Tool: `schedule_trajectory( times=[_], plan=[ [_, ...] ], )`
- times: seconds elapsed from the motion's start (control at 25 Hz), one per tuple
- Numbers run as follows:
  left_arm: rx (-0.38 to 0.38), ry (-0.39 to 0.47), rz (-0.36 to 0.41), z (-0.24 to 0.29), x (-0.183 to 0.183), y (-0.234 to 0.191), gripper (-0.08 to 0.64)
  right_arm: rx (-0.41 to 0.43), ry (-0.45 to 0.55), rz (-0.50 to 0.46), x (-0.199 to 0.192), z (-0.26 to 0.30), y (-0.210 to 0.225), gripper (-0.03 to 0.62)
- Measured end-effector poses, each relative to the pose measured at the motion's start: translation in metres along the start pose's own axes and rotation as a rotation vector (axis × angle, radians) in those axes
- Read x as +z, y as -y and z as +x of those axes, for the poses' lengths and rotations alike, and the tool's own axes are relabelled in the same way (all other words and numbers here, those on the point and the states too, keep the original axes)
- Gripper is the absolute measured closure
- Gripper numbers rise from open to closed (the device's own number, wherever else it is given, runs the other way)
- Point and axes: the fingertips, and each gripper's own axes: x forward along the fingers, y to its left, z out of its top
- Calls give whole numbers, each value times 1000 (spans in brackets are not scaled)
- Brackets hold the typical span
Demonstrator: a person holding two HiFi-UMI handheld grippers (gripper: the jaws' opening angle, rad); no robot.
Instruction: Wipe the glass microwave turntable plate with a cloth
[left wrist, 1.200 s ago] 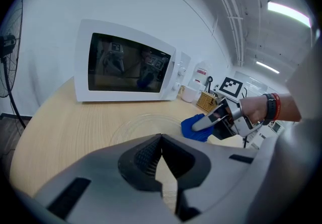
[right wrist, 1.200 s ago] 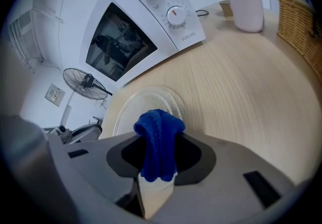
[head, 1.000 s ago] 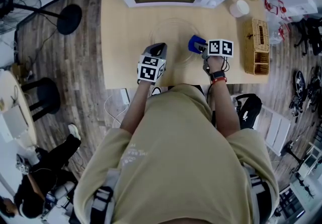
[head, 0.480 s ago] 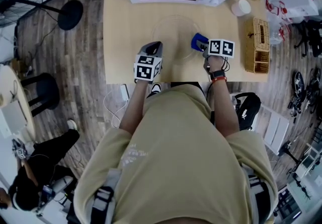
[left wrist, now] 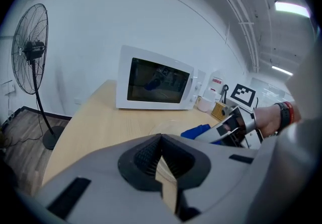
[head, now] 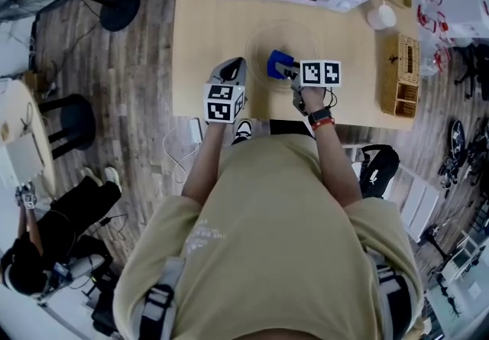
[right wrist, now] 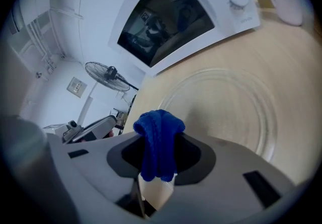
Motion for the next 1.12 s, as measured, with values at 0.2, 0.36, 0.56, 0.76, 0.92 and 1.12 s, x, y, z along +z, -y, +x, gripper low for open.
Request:
schedule_trajectory(
  times=[0.2, 0.36, 0.56, 0.76, 0.92, 1.12],
  plan=[
    [28, -13, -22, -11, -6, -17, 541, 46, -76, -66, -9, 41, -34, 459],
    [41, -33, -18, -13, -9, -24, 541, 62, -124, -98, -16, 66, -47, 459],
    [55, -37, -17, -14, -10, -32, 541, 49, -145, -118, -16, 83, -46, 459],
    [57, -51, -22, -16, -15, -34, 541, 19, -162, -116, -16, 86, -42, 458],
    [44, -57, -15, -14, -17, -31, 541, 6, -161, -113, -17, 86, -41, 457],
    [27, -63, -11, -13, -16, -28, 541, 0, -159, -100, -17, 83, -39, 457]
  ],
)
